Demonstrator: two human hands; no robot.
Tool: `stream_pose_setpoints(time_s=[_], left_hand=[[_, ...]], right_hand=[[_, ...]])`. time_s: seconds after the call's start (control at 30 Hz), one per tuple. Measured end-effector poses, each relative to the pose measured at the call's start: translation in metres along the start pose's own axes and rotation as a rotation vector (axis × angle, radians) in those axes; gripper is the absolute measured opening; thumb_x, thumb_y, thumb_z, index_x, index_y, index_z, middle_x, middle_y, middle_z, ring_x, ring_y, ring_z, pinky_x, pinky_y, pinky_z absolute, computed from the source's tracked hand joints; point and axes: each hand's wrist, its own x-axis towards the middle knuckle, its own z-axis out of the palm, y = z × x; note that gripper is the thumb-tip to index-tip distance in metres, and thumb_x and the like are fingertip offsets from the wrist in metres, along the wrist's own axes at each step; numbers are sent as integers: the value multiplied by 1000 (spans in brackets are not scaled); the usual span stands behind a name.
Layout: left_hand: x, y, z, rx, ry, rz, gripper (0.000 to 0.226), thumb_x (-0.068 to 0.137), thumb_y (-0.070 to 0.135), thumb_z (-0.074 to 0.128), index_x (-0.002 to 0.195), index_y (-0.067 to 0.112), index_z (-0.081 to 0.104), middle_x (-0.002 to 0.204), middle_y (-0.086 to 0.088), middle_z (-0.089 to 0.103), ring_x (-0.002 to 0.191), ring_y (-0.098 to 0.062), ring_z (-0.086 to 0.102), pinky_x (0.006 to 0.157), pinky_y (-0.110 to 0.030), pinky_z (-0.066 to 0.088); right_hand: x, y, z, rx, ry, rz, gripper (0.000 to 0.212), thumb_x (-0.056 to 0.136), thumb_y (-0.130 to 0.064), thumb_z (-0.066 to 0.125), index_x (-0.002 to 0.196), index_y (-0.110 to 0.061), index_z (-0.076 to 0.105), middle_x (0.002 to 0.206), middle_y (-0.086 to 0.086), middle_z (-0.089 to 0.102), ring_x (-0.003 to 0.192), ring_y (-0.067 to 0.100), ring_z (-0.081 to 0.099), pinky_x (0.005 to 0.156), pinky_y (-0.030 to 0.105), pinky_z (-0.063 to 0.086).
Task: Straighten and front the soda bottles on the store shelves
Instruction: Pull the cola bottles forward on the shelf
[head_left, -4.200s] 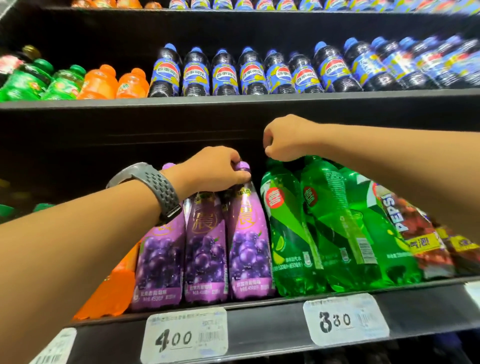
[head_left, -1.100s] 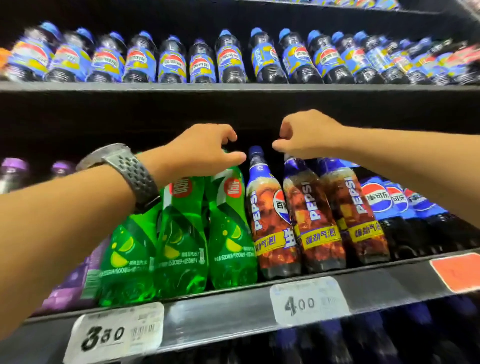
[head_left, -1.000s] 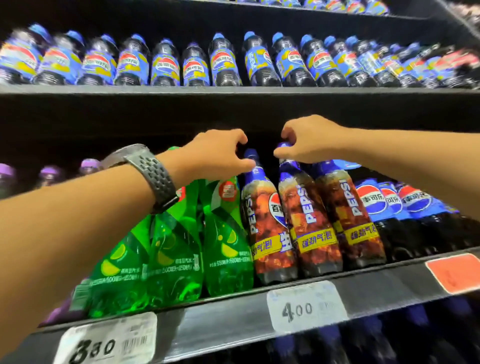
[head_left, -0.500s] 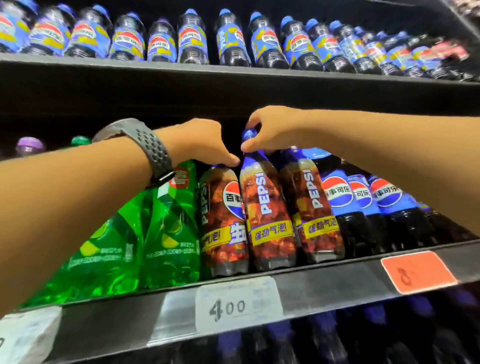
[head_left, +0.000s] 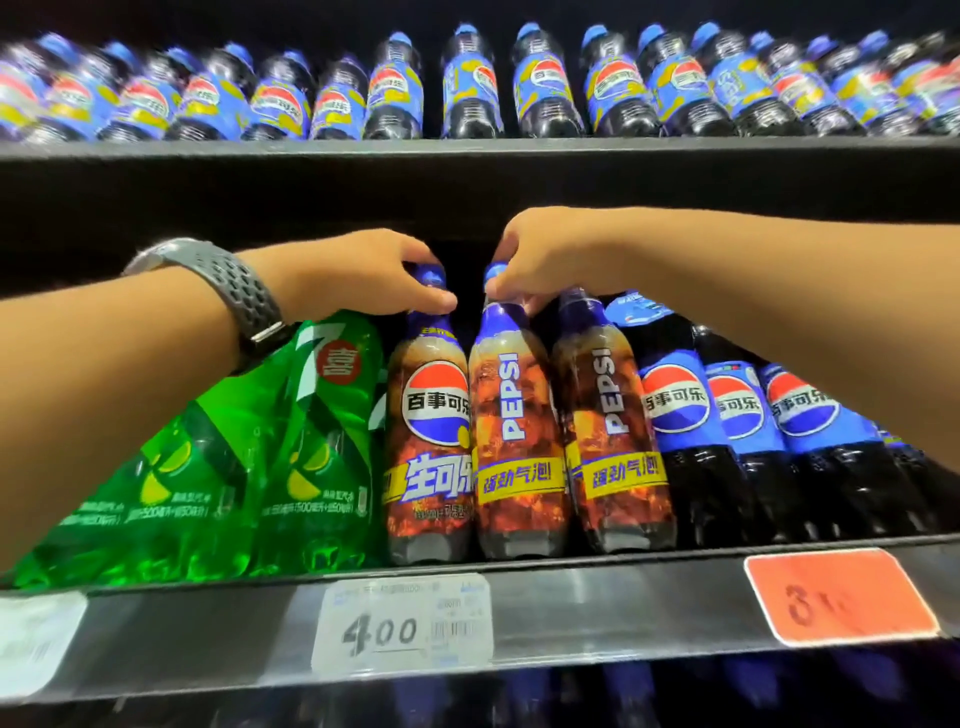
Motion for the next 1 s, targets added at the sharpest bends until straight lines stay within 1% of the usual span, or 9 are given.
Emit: stream_pose_setpoints(time_s=[0.1,0.17,0.27,0.37,0.57,0.63,0.77,0.87,1.0], left_hand=[[2,-2,1,-26,-25,-16,42,72,54,73,110,39,64,84,13,65,76,-4,60,57,-22,43],[2,-4,-1,-57,-55,-30,40,74,49,74,111,37,64,87,9,66,77,-7,62,58,-23,46],[3,-5,-6,-72,-98,-47,34,76,47,73,107,36,64,90,6,68,78,-10,65,56,-24,49],[1,-5,-4,-41,-85,-37,43,69,61,72,104,37,64,89,12,66,81,-8,63,62,-27,51],[2,-6,-2,-34,-131,-30,61,68,46,80,123,32,57,102,9,66,90,-13,64,80,-35,55],[0,-3,-4,9,-149,-47,60,69,47,79,123,34,57,105,9,66,91,-13,64,81,-36,55],[2,18,-2,62,-22,67,62,77,46,72,132,26,54,128,5,59,110,-13,57,95,-29,44],[5,47,6,53,97,154,50,81,46,67,124,21,60,120,1,64,109,-16,60,99,-34,45],[9,80,25,76,99,205,50,82,53,62,120,21,61,114,3,66,106,-16,60,97,-33,46]], right_hand=[[7,-5,10,-166,59,49,32,83,-44,66,87,-12,68,71,1,67,67,16,64,57,22,47],[12,-12,17,-257,125,77,41,81,-53,64,76,-12,64,66,4,66,69,20,63,56,25,43],[8,-15,11,-222,84,61,31,89,-41,58,87,-11,67,66,1,63,62,16,61,39,17,38],[4,-12,4,-72,35,26,20,88,-25,63,99,-9,68,66,-4,60,51,6,56,36,11,39],[14,-12,23,-266,197,64,43,81,-53,65,65,-14,56,58,-1,60,53,13,56,43,24,35],[12,-11,21,-276,210,37,48,81,-58,61,71,-12,58,65,0,61,57,14,57,47,24,37],[1,2,4,-256,336,-11,47,86,-51,56,106,-9,66,106,8,67,98,26,60,73,27,42],[-14,23,-13,-260,413,-23,28,86,-34,56,99,-15,71,105,7,69,103,26,60,79,25,42],[-30,61,-28,-347,396,48,23,84,-28,56,96,-14,70,102,9,70,99,29,60,81,31,46]])
